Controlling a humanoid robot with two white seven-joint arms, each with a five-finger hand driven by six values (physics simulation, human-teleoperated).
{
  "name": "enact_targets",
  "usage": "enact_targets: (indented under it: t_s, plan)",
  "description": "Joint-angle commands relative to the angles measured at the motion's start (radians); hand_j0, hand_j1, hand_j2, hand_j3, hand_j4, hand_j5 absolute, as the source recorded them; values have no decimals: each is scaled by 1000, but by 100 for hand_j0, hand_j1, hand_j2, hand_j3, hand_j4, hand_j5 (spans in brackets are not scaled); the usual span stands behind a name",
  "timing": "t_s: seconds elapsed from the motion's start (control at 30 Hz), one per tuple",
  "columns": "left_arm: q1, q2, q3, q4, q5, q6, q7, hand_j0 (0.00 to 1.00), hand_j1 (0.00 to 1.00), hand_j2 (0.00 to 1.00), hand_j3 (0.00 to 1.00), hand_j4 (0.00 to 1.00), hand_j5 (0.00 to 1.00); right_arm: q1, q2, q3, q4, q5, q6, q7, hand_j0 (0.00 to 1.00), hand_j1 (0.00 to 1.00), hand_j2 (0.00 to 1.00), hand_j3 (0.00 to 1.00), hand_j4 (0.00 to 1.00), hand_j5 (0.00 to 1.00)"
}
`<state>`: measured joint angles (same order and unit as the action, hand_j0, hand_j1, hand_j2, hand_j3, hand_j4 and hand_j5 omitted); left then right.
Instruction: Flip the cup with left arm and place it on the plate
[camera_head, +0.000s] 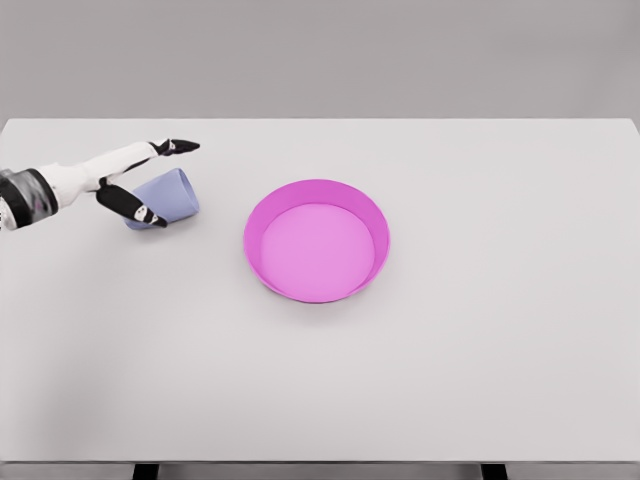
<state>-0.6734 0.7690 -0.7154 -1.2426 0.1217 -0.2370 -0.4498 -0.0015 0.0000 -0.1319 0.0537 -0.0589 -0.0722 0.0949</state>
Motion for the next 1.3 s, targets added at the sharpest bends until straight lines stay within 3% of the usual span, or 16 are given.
enact_targets:
  t_s: [0.0,0.47,0.63,0.83,0.97,1.27]
  plan:
    - [0,-13,-3,12,6,36,0,100,100,100,100,100,100,0,0,0,0,-1,0,0,100,100,100,100,100,100]
    - [-6,-42,-9,37,-65,85,0,100,100,100,100,100,100,0,0,0,0,-1,0,0,100,100,100,100,100,100]
    - [-9,-60,-9,57,-68,96,2,89,89,89,89,89,89,0,0,0,0,-1,0,0,100,100,100,100,100,100]
    - [-11,-82,-9,71,-71,139,2,89,89,89,89,89,89,0,0,0,0,-1,0,0,100,100,100,100,100,100]
    - [-12,-80,-7,69,-68,134,3,76,76,76,76,76,76,0,0,0,0,-1,0,0,100,100,100,100,100,100]
    - [-14,-89,7,61,-47,119,6,74,74,74,74,74,74,0,0,0,0,-1,0,0,100,100,100,100,100,100]
